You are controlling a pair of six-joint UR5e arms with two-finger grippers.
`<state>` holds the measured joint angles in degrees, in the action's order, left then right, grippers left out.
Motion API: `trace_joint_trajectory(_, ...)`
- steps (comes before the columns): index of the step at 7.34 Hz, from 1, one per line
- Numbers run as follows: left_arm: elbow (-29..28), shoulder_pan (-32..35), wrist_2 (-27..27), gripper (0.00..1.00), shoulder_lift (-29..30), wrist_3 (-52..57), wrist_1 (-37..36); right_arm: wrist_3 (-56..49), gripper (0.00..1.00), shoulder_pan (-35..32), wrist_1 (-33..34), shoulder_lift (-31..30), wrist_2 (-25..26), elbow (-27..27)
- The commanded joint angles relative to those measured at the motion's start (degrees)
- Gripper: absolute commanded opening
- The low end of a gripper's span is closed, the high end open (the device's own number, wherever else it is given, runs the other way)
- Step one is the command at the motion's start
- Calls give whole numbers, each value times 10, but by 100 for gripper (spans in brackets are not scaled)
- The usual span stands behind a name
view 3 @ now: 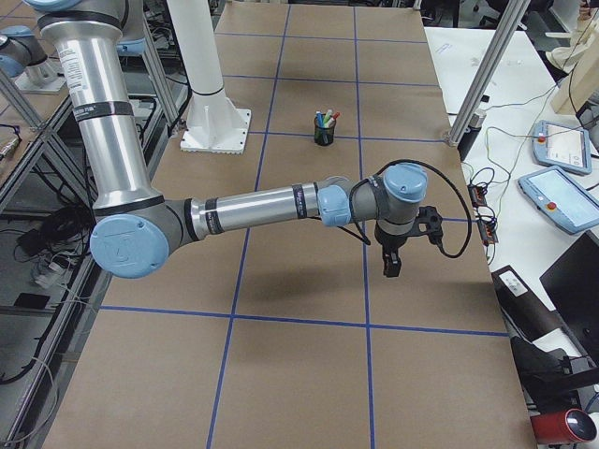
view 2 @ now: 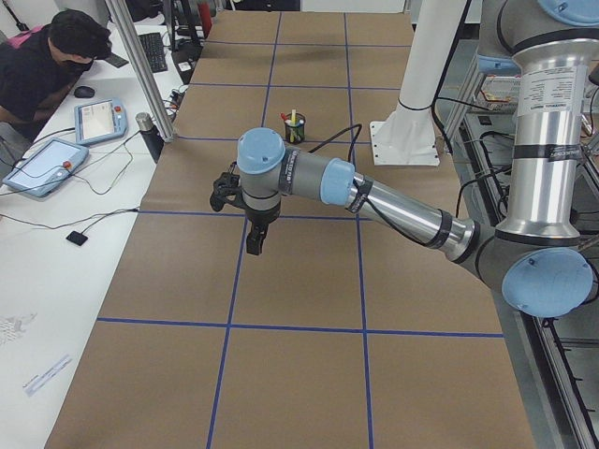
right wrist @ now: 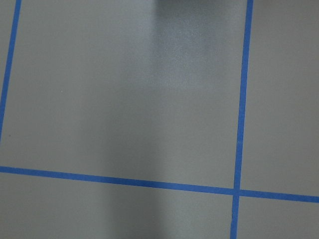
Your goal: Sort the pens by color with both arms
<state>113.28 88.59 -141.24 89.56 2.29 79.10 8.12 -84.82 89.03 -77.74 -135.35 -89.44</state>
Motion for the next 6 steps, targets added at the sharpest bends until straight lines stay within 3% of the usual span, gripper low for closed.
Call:
trace_joint_trajectory(1,0,0,0,100,0,0,0,1,100,0,-2,-5,-3,3)
trace_joint_trajectory(6,10,0,0,100,0,-8,-2,12,100,24,2,8,-5,-6)
